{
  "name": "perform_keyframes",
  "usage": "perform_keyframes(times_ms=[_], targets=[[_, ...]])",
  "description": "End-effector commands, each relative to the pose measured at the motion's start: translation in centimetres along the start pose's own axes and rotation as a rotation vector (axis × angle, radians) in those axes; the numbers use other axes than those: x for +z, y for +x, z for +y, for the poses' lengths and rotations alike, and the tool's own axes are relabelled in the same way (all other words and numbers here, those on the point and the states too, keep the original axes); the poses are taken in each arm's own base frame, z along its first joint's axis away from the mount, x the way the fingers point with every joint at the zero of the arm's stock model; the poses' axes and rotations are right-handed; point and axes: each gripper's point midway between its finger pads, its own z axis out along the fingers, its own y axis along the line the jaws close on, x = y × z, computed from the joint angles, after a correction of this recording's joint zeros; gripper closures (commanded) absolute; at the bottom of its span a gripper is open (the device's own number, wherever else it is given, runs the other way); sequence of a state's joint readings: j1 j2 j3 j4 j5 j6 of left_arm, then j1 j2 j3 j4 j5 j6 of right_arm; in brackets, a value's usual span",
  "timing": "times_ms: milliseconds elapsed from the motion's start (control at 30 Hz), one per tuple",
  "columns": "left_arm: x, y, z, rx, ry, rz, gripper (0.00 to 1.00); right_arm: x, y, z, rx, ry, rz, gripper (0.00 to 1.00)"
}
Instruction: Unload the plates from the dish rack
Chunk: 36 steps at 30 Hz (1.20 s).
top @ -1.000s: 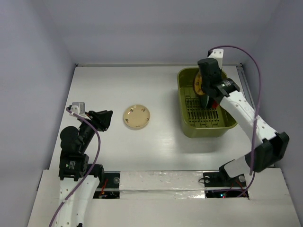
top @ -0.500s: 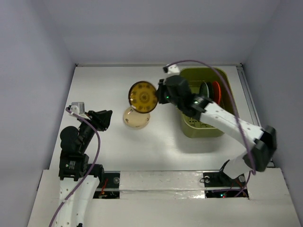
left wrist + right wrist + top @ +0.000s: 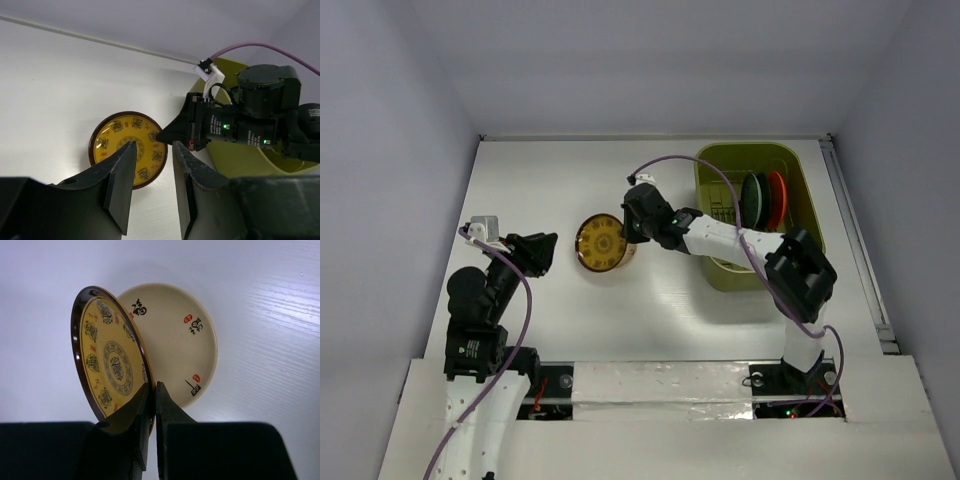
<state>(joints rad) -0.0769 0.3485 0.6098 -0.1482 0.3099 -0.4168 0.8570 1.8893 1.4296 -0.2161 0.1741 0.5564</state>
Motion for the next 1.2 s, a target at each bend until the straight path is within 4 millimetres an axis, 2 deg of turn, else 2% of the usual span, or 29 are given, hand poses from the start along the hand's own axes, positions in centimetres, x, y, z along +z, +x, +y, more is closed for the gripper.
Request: perform_keyframes(times_ms=[0,267,367,500,533,700,800,900,933,1000,1033,1167], targets=[[0.1,-0.9,-0.4,0.008,0.018,-0.033,0.68,0.3,-3.5,1.8,0.07,-0.042,-0.113,1.0],[0.1,-0.8,-0.5,0.008,0.021,-0.031,0.68,1.0,-2.2,0.2,0.132,-0.011,-0.117,0.99],[0.2,-0.8,-0.4,0.008,0.02,-0.028,0.68,0.6,-3.0,-0.6,0.167,-0.008,-0.139,0.99],[0.2,-0.8,-0.4,0.008,0.02,-0.032,0.68,0.9,-2.2,-1.8,0.184,0.015,-0.124,0.99],[0.2,-0.8,-0.4,0.008,0.02,-0.032,0.68,1.1,-2.0,-2.4,0.189,0.027,-0.12,0.97],[0.2,-0.8,-0.4,0.009,0.018,-0.029,0.68,1.8,-0.8,-3.1,0.198,0.048,-0.099,0.9],[0.1,-0.9,-0.5,0.009,0.024,-0.033,0.68,2.0,-0.8,-3.4,0.189,0.069,-0.096,0.78],[0.2,-0.8,-0.5,0.008,0.024,-0.03,0.68,1.8,-0.8,-3.8,0.179,0.09,-0.092,0.7],[0.2,-0.7,-0.5,0.008,0.025,-0.028,0.68,1.6,-1.1,-4.0,0.177,0.105,-0.102,0.63],[0.1,-0.8,-0.5,0.009,0.027,-0.031,0.68,1.1,-1.3,-4.2,0.169,0.114,-0.11,0.56],[0.1,-0.9,-0.6,0.01,0.028,-0.034,0.68,0.5,-1.9,-4.2,0.169,0.114,-0.126,0.47],[0.2,-0.7,-0.6,0.009,0.029,-0.027,0.68,-1.4,-3.2,-4.2,0.135,0.124,-0.151,0.31]])
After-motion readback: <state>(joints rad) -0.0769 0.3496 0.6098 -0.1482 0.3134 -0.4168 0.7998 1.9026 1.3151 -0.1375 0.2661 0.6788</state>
